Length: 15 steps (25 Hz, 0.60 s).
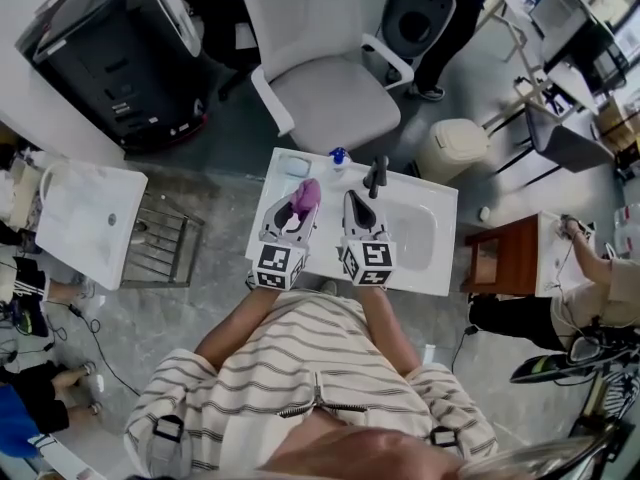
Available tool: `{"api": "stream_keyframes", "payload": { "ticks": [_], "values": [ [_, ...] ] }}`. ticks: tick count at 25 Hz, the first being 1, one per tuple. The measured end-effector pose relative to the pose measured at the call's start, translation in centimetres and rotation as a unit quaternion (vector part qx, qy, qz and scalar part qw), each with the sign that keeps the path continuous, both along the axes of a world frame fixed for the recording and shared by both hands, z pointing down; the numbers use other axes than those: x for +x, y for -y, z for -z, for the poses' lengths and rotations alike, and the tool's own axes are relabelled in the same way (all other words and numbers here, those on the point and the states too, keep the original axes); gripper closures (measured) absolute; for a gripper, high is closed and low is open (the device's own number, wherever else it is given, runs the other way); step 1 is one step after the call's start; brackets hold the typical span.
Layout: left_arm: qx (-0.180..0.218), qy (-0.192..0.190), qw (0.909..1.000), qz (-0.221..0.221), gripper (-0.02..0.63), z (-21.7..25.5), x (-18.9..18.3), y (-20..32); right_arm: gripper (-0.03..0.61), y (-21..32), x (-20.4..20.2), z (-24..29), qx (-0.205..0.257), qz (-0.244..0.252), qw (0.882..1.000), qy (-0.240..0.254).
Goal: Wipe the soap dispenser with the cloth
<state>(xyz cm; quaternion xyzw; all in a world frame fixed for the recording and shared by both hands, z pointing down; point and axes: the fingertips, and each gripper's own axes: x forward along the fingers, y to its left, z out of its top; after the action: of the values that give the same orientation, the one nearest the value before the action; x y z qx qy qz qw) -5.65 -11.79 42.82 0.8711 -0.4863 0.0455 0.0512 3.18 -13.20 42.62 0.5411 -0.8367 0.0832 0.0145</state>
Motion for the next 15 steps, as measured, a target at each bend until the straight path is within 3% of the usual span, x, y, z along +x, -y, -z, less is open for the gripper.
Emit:
{"api": "stream_keyframes", "payload": {
  "ticks": [15],
  "values": [
    [0.002,-0.013,0.9997,-0.020,0.483,0.3,1.7,0.1,0.571,-0.3,1.3,0.5,0.005,-0.007,1.000,0.002]
  ]
}}
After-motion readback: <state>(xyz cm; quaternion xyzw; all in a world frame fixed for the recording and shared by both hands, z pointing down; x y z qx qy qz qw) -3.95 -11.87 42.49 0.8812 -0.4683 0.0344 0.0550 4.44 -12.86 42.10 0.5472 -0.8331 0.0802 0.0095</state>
